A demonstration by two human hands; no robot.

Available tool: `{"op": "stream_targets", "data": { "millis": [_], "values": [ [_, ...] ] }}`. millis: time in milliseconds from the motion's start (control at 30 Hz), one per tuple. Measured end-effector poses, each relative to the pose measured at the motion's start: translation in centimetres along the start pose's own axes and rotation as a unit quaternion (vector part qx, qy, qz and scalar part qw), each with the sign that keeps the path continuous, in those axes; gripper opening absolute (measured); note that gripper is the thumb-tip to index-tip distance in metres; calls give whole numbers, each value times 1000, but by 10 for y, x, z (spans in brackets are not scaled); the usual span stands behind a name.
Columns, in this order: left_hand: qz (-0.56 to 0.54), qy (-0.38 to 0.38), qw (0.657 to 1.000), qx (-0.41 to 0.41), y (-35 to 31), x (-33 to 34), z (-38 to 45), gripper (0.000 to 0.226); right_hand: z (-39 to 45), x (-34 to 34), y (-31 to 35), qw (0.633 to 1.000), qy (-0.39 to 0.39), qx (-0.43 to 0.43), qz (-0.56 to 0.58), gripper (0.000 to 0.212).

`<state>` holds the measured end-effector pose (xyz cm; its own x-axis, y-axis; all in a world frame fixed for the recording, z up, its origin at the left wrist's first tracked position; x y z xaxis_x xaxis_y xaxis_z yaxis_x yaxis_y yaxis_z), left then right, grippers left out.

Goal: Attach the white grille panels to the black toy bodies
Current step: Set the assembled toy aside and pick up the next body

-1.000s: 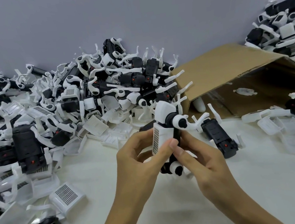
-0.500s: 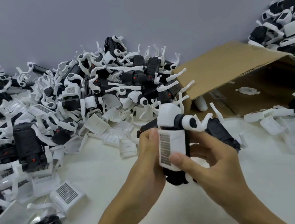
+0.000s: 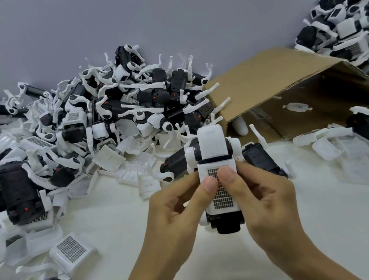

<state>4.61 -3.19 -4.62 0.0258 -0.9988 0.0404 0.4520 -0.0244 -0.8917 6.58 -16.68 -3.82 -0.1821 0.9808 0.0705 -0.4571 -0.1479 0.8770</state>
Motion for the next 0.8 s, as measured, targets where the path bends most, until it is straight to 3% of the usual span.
{"op": "stream_targets", "data": {
  "millis": [167,367,533,667,733,800],
  "values": [
    [-44,-12,998,-44,2,-3,0,32,2,3,-1,1000,25,15,1,23],
    [-40,-9,999,-9,2,1,0,26,3,-1,1,1000,29,1,-1,21],
    [-16,-105,993,-52,14,-3,2,21,8,2,-8,993,107,27,-48,23],
    [96,-143,985,-8,22,-14,4,29,6,-1,-12,993,39,5,-114,36],
    [158,-211,965,12,27,-29,7,32,5,-6,-13,990,-14,6,-142,42],
    [233,-281,931,16,32,-48,12,17,7,-13,-12,988,-49,14,-146,44]
  ]
}}
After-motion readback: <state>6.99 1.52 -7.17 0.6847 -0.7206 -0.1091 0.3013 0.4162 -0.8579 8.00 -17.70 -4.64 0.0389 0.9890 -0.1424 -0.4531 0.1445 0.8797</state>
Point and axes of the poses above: each hand's wrist, its own z-axis towards the middle knuckle, its own x-axis out of the palm, y = z × x, the point moved 2 cm from there along z, towards the middle knuckle
